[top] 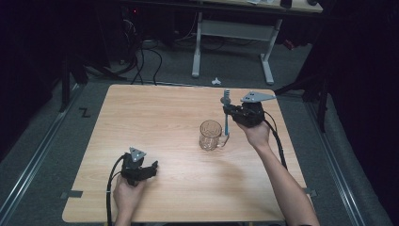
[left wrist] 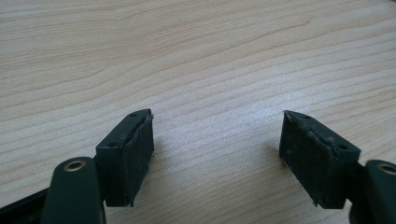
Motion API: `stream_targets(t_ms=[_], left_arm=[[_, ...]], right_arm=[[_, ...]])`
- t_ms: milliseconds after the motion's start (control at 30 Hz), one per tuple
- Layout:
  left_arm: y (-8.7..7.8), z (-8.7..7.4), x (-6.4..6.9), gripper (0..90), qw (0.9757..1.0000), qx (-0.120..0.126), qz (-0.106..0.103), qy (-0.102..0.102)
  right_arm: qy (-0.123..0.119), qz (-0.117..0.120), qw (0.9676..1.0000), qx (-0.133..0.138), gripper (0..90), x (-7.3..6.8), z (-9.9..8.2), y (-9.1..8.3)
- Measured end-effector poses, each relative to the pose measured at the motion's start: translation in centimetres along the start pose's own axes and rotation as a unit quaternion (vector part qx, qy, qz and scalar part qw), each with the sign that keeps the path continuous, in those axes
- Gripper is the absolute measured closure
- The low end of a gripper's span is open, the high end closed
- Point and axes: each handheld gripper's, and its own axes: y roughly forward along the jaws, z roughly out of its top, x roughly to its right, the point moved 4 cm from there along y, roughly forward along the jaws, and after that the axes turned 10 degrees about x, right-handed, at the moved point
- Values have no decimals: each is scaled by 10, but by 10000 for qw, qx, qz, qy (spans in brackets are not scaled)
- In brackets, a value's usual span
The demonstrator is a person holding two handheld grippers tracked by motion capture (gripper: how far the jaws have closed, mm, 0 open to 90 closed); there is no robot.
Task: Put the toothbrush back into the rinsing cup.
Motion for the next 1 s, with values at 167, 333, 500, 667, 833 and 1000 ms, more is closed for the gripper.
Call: stream_targets(t_ms=[167, 333, 500, 667, 833, 1000], left_arm=[[0, 0, 0, 268, 10000, 1, -1, -2], [0, 0, 0, 268, 10000, 1, -1, -2], [0, 0, 0, 267, 10000, -8, 7, 15], [0, 0, 0, 267, 10000, -7, 7, 14], [0, 0, 0, 266, 10000, -8, 7, 14], [0, 0, 0, 267, 10000, -8, 6, 15]], right_arm=[[68, -30, 10000, 21, 800, 2, -3, -5], [58, -33, 10000, 10, 801, 1, -3, -9], [45, -24, 10000, 24, 801, 0, -5, -12], [37, -19, 10000, 25, 801, 0, -8, -14], [49, -16, 10000, 61, 800, -1, -10, -17], [88, -20, 9999, 87, 801, 0, -14, -21]])
